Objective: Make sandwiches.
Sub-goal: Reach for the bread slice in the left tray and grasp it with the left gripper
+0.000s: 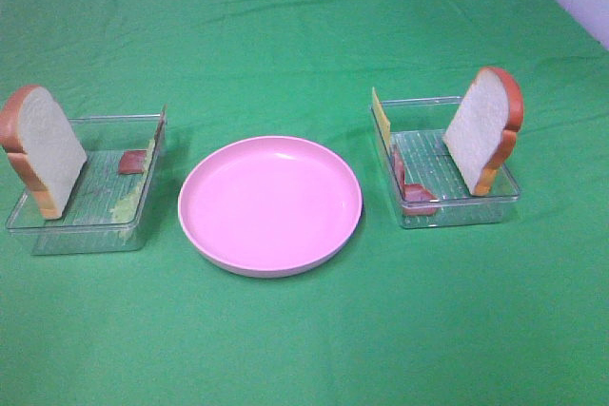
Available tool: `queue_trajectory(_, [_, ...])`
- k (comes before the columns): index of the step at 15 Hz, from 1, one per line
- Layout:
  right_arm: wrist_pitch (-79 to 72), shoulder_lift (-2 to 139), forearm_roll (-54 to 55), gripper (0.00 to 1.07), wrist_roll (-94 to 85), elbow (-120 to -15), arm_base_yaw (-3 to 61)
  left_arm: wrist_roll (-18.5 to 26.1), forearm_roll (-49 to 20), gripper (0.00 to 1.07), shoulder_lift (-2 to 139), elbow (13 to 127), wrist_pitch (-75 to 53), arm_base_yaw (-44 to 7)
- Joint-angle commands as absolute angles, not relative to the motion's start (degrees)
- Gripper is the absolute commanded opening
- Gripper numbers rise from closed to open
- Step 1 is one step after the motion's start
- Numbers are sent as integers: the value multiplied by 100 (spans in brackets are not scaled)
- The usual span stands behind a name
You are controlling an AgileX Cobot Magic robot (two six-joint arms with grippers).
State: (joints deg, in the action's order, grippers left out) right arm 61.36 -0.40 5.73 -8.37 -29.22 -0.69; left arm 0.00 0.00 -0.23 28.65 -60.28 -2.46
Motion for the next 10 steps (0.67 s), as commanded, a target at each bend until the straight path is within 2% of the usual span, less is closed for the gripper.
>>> queue_trajectory(1, [6085, -115, 573, 73, -911, -2899, -92, 0, -57, 78, -155, 2853, -5976, -218])
queue_trajectory(10, [6085, -115, 573, 73, -911, -2899, -92, 0, -57, 78, -155, 2853, -5976, -218])
